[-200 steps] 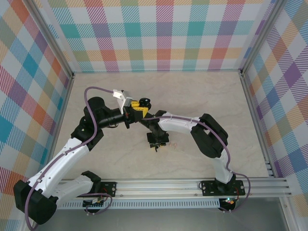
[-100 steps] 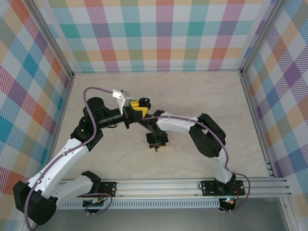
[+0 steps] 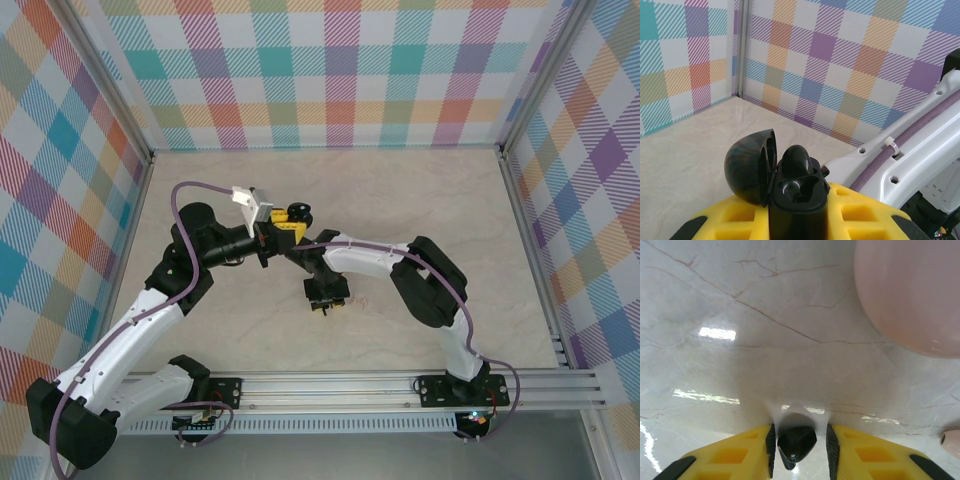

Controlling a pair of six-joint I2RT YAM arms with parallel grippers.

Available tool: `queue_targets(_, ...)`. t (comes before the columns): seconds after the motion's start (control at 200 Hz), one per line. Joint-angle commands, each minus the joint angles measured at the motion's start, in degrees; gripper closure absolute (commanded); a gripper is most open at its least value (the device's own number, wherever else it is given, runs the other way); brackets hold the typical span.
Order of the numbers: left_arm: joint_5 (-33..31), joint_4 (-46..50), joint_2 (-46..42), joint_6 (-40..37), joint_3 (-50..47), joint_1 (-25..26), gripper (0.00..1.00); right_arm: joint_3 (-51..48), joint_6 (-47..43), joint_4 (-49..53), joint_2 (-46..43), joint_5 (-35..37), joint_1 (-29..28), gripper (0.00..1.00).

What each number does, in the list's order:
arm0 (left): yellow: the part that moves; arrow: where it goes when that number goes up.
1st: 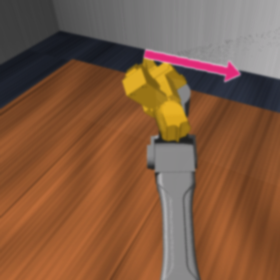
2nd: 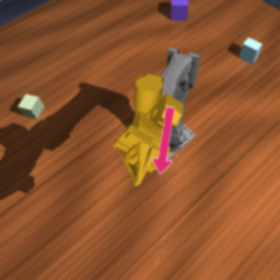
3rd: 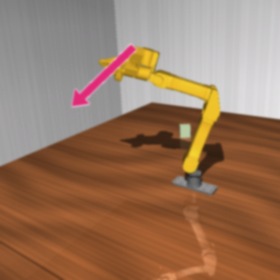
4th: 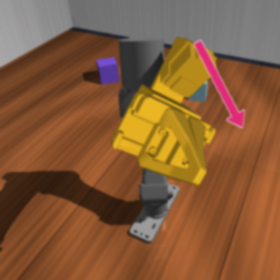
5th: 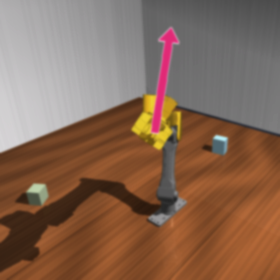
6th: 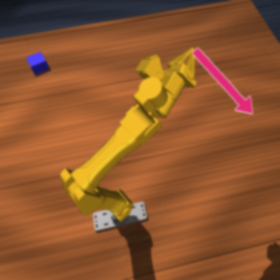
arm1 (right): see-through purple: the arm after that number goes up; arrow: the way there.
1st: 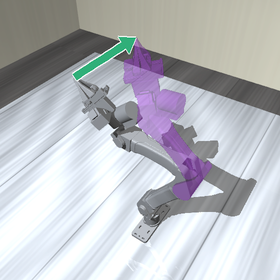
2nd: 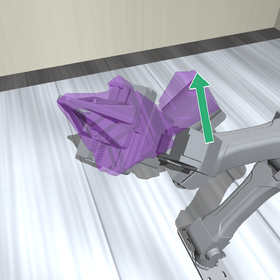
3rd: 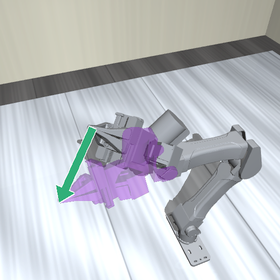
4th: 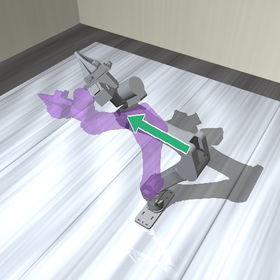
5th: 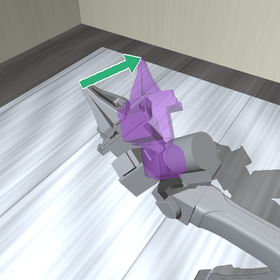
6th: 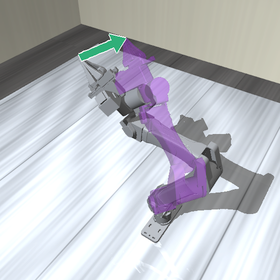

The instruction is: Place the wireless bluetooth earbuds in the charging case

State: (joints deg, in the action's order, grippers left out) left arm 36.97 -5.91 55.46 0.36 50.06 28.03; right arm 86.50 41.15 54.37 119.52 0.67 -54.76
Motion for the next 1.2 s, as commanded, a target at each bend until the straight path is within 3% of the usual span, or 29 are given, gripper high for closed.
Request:
queue_targets(0.0,0.0,-0.4,-1.1,-0.6,-0.1,-0.4,0.82,0.7,0.8,-0.3,2.5,-0.1,-0.4,0.66)
queue_targets(0.365,0.0,0.0,-1.1,-0.6,0.2,-0.5,0.82,0.3,0.6,-0.8,2.0,1.4,-0.4,0.76)
queue_targets(0.65,0.0,0.5,-0.7,-0.8,0.6,-0.5,0.82,-3.0,-0.9,-6.2,-4.2,1.9,0.8,0.78)
queue_targets(1.02,-2.1,1.2,0.0,-0.3,0.7,-0.5,0.82,-15.4,-1.2,-20.9,-18.4,-3.4,9.3,0.79)
queue_targets(1.195,-2.7,1.2,0.7,0.3,0.7,-0.4,0.82,-19.2,-0.6,-21.4,-21.8,-2.1,14.5,0.79)
